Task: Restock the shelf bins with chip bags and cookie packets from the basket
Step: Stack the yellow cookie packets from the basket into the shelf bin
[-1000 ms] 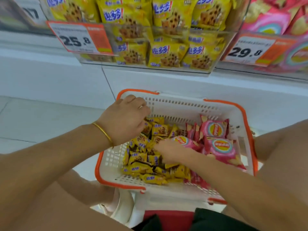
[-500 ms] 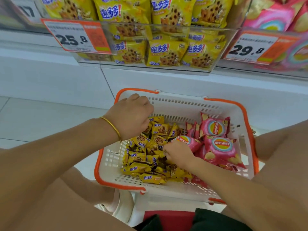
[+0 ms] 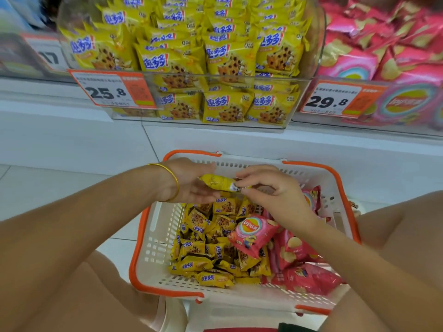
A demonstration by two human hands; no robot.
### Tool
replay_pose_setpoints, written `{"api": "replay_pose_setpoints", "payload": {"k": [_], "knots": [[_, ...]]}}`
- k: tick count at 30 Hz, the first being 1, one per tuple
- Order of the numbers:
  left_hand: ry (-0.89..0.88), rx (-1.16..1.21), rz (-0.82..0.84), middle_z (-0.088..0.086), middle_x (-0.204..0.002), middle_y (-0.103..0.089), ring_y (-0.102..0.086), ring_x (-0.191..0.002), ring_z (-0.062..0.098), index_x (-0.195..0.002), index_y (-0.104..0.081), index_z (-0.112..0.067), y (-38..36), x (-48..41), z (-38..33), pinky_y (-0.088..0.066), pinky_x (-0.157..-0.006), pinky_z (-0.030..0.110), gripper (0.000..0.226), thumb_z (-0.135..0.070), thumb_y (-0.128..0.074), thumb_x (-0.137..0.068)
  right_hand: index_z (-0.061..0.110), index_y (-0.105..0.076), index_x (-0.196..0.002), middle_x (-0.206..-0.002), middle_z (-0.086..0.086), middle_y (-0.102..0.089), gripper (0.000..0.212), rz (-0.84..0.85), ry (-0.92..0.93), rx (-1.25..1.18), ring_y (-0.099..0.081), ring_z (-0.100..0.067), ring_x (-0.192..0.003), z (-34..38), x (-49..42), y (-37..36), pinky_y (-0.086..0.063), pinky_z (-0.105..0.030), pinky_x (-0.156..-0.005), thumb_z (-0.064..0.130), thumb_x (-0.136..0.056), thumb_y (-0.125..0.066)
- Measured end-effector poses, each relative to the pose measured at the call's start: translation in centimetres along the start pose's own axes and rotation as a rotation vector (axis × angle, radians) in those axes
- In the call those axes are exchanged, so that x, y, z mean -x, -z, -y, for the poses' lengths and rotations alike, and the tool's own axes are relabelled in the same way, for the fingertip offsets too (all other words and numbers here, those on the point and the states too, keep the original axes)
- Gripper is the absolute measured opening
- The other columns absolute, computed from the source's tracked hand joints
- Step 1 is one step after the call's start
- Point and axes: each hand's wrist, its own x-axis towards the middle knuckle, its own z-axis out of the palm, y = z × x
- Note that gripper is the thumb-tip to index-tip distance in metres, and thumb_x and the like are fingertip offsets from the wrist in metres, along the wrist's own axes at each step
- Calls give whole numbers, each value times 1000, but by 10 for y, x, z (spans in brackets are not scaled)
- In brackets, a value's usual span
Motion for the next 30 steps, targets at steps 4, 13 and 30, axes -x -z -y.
{"api": "replay_pose_setpoints", "payload": {"k": [4,13,30], "knots": [[-279,-86,-37,14,-110,-62,-65,-77,20,-127,-48,-4,3,4,-14,-59,-59,27,41,1,-59,-88,25,-68,-96,-118,5,-61,41,-44,-62,-110,-57,-11,-110,15,-6,18,-49,-30,-89,-2,-73,-48],[-852,-580,3,4,-96,-62,-65,-79,11,-121,-52,-14,-7,33,-41,-55,-70,22,47,-1,-70,-80,22,-63,-94,-93,-1,-69,16,190,-156,30,-64,-7,-85,69,-46,43,-49,-25,-80,13,-82,-69],[-1565,-1412,-916,12,-131,-56,-52,-117,35,-113,-66,-14,-18,15,-85,-35,-96,45,37,-34,-42,-93,11,-35,-60,-58,-3,-30,37,-381,-148,794,-30,-17,-54,174,-120,84,-26,-31,-47,28,-80,-61]]}}
